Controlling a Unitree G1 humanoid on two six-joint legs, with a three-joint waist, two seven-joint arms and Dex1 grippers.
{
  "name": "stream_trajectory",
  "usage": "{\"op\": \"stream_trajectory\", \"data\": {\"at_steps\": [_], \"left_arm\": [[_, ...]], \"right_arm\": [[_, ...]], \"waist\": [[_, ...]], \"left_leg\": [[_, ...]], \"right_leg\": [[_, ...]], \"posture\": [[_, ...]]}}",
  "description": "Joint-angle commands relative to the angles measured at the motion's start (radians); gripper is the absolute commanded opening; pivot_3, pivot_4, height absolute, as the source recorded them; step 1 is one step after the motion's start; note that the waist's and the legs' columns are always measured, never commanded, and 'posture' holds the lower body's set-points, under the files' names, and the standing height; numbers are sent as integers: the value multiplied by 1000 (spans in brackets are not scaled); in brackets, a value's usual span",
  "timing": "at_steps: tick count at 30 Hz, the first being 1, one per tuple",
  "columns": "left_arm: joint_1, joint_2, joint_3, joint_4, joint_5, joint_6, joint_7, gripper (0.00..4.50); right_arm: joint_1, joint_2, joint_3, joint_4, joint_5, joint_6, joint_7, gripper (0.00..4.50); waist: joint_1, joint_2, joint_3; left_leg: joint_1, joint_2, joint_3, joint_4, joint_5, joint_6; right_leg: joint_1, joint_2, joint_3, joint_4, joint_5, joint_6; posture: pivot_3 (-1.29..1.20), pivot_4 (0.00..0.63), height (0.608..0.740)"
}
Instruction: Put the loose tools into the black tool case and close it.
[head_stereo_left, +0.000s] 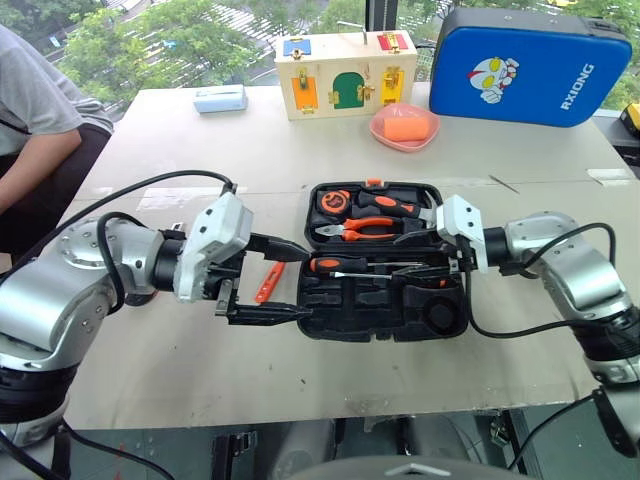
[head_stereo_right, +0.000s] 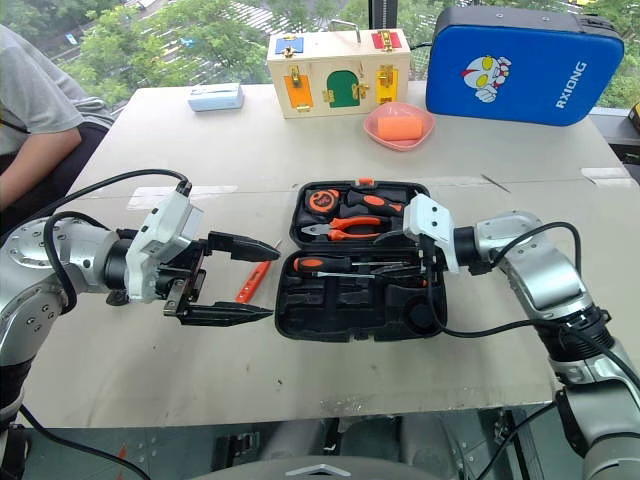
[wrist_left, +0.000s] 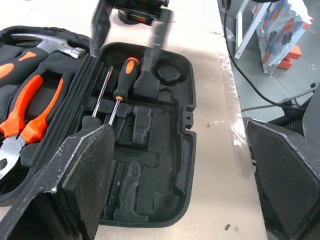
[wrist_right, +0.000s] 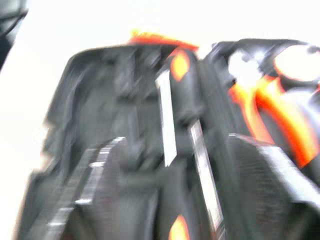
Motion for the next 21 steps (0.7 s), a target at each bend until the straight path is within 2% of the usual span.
{"op": "stream_trajectory", "data": {"at_steps": [1,3,4,9,12,16,19,21], "left_arm": [[-11,0,0,5,7,-25,-1,4500],[-14,1,-3,11,9,-29,-2,4500],[-16,1,-6,13,11,-32,-2,4500],[-20,-1,-18,19,21,-38,3,4500],[-12,1,-17,29,31,-36,12,4500],[55,0,40,24,26,-6,68,4500],[212,-14,181,-33,-4,47,141,4500],[369,-47,315,-83,1,75,184,4500]], "right_arm": [[29,10,24,4,-45,-38,-27,1237],[40,16,51,39,-90,-81,-40,183],[47,20,69,67,-121,-112,-50,71],[85,9,155,208,-270,-289,-65,71],[88,11,161,254,-312,-346,-86,71],[80,73,50,153,-140,-290,-82,71],[69,84,-45,37,20,-229,-31,71],[53,59,-88,-28,109,-175,16,71]], "waist": [[4,0,0],[2,0,0],[-1,0,0],[-5,-1,-1],[-5,-2,-2],[-5,-4,-3],[-11,-2,-1],[-17,-1,-1]], "left_leg": [[0,0,0,0,0,0],[0,0,0,0,0,0],[0,0,0,0,0,0],[1,0,1,0,0,0],[4,0,1,0,0,0],[5,0,1,1,0,0],[4,0,1,0,0,0],[2,0,1,-1,0,0]], "right_leg": [[0,0,0,0,0,0],[0,0,0,-1,0,0],[0,0,0,-1,0,0],[0,1,1,1,0,0],[3,1,1,1,0,0],[3,1,1,4,0,0],[2,1,2,5,0,-1],[-1,1,3,5,0,-1]], "posture": [[0,150,735],[0,150,735],[0,150,735],[0,150,735],[0,150,735],[0,150,735],[0,150,735],[0,150,735]]}}
